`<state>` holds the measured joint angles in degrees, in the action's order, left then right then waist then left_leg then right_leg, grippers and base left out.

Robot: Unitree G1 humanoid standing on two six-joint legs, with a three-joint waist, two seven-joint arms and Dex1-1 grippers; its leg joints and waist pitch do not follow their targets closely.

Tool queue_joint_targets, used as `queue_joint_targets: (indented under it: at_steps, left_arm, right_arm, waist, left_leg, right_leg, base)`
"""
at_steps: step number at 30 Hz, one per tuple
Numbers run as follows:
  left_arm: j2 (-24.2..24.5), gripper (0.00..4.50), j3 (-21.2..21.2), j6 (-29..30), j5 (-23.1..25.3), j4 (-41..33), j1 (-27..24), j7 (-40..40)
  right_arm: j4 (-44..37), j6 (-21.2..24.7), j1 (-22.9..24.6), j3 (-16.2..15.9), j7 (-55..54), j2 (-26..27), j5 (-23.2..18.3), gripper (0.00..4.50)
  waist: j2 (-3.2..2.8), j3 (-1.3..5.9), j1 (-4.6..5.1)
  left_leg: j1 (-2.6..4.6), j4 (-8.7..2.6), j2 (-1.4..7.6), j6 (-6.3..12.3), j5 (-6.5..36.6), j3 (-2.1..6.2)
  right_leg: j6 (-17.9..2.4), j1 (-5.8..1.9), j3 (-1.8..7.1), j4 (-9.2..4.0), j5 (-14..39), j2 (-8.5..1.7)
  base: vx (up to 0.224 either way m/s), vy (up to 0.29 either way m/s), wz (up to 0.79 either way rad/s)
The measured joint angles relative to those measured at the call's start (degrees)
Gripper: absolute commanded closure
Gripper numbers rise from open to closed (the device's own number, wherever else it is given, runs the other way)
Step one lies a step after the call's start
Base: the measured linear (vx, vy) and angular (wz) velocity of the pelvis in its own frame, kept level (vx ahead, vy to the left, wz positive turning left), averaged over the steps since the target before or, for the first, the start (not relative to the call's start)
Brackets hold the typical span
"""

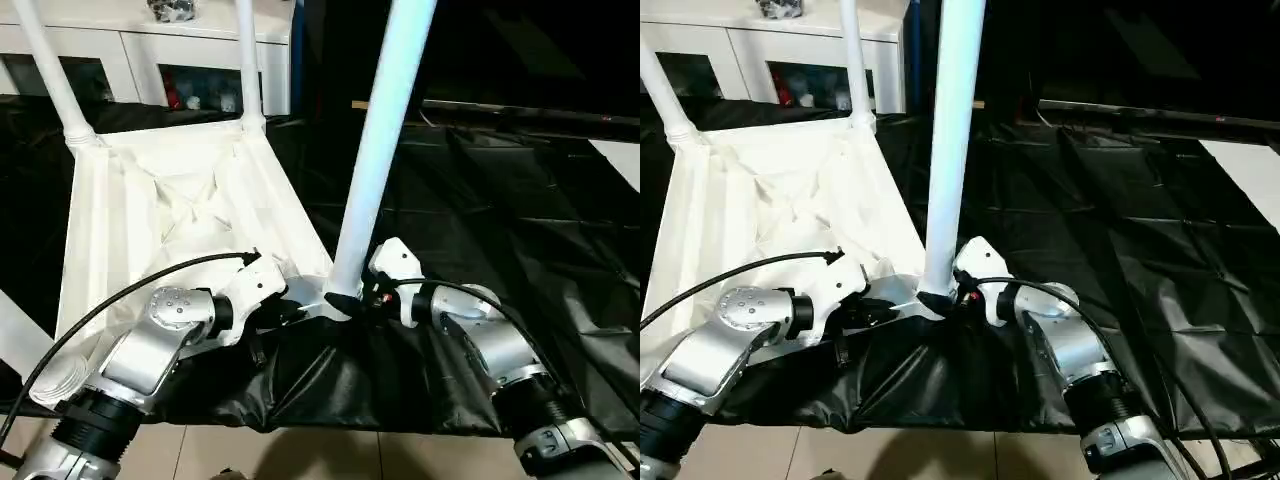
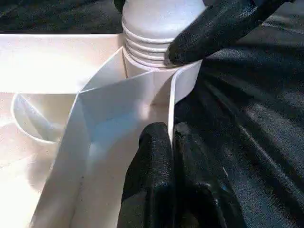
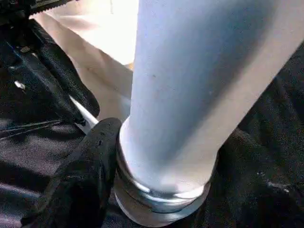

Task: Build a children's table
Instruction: Rotate leg to tighten

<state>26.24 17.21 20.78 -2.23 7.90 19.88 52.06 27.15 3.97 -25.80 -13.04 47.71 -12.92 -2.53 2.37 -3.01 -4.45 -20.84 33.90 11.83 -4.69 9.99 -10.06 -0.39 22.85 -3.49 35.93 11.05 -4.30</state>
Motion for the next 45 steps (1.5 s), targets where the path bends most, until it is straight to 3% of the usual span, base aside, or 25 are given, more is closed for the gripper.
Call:
queue_joint_targets:
  at_steps: [3, 6, 10, 15, 18, 21, 24, 31, 37, 45]
  left_arm:
    - [-2.3, 4.50, 0.0, 0.5, 1.4, 1.8, 1.3, -2.7]
    - [-8.2, 4.50, -0.1, 3.0, 4.1, 6.0, 4.3, -9.8]
    - [-13.2, 4.50, 0.0, 4.2, 5.0, 9.4, 5.9, -15.7]
    - [-14.9, 4.50, 0.3, 2.4, 6.0, 13.0, 7.5, -17.0]
    - [-14.9, 4.50, 0.6, 0.0, 6.4, 14.0, 7.6, -16.6]
    - [-13.5, 4.50, 0.6, -2.5, 6.3, 14.5, 7.5, -14.6]
    - [-10.9, 4.50, 0.5, -5.1, 5.0, 14.2, 6.7, -10.8]
    - [-6.9, 4.50, -0.1, -8.8, 2.5, 12.6, 5.1, -2.0]
    - [-3.1, 4.50, -0.5, -10.8, -0.5, 12.0, 4.3, 5.8]
    - [-1.0, 4.50, -0.5, -12.6, -1.3, 12.7, 4.3, 10.9]
  right_arm:
    - [1.4, -0.3, 0.1, 1.2, -5.6, 2.7, 0.7, 1.77]
    - [4.8, -0.1, -0.2, 4.2, -19.5, 8.9, 2.5, 1.78]
    - [7.8, 0.4, -1.3, 6.0, -29.9, 12.6, 3.4, 1.78]
    - [11.5, -1.0, -3.3, 6.5, -33.0, 13.5, 3.9, 1.78]
    - [12.4, -2.2, -3.4, 7.0, -32.8, 13.5, 4.2, 1.08]
    - [12.4, -2.3, -3.7, 7.2, -29.5, 12.7, 3.5, 0.96]
    - [11.7, -2.5, -3.8, 5.2, -22.2, 9.2, 3.1, 0.60]
    - [8.4, -5.0, -3.4, 2.8, -5.5, 1.8, 1.4, 0.60]
    - [7.2, -5.4, -3.3, 1.8, 6.6, -3.1, -1.0, 0.60]
    - [7.7, -5.8, -3.3, 0.1, 12.6, -4.5, -1.4, 0.60]
  waist:
    - [-0.01, 0.03, 0.13]
    - [-0.17, 0.13, 0.49]
    - [-0.73, 0.49, 0.99]
    - [-1.00, 0.65, 1.09]
    - [-0.99, 0.64, 1.02]
    - [-1.00, 0.62, 1.07]
    - [-1.00, 0.62, 0.81]
    - [-1.35, 0.64, -0.88]
    - [-1.38, 0.64, -1.05]
    - [-1.35, 0.62, -1.38]
  left_leg:
    - [0.06, 0.00, 0.00, 0.00, 0.0, 0.01]
    - [0.36, -0.02, -0.09, 0.00, 0.0, 0.01]
    - [0.64, -0.17, -0.14, 0.01, 0.0, 0.13]
    - [0.77, -0.35, -0.21, 0.04, 0.0, 0.14]
    - [0.72, -0.38, -0.25, 0.05, 0.0, 0.15]
    - [0.71, -0.56, -0.25, 0.05, 0.0, 0.16]
    - [0.66, -0.88, -0.24, 0.05, 0.0, 0.19]
    - [0.58, -1.21, -0.20, 0.02, 0.0, 0.15]
    - [0.38, -1.26, -0.12, 0.02, 0.0, 0.02]
    - [0.34, -1.17, -0.09, 0.02, 0.0, -0.03]
  right_leg:
    - [0.1, -0.02, 0.00, 0.02, 0.0, 0.00]
    - [0.1, -0.21, 0.00, -0.04, 0.0, -0.08]
    - [0.1, -0.59, -0.19, -0.60, 0.1, -0.14]
    - [0.1, -0.89, -0.24, -1.16, 0.1, -0.17]
    - [0.1, -0.87, -0.23, -1.19, 0.1, -0.20]
    - [0.1, -0.78, -0.27, -1.19, 0.1, -0.20]
    - [0.1, -0.66, -0.33, -1.18, 0.1, -0.20]
    - [0.2, -0.58, -0.31, -0.90, 0.1, -0.15]
    - [-0.1, -0.48, -0.31, -0.92, 0.2, -0.10]
    - [-0.1, -0.48, -0.29, -0.95, 0.3, -0.11]
  base:
    - [0.000, 0.000, 0.00]
    - [0.000, 0.000, 0.00]
    - [0.000, 0.000, 0.00]
    - [0.000, 0.000, 0.00]
    - [0.000, 0.000, 0.00]
    - [0.000, 0.000, 0.00]
    - [0.000, 0.000, 0.00]
    - [0.000, 0.000, 0.00]
    - [0.000, 0.000, 0.00]
    - [0.000, 0.000, 0.00]
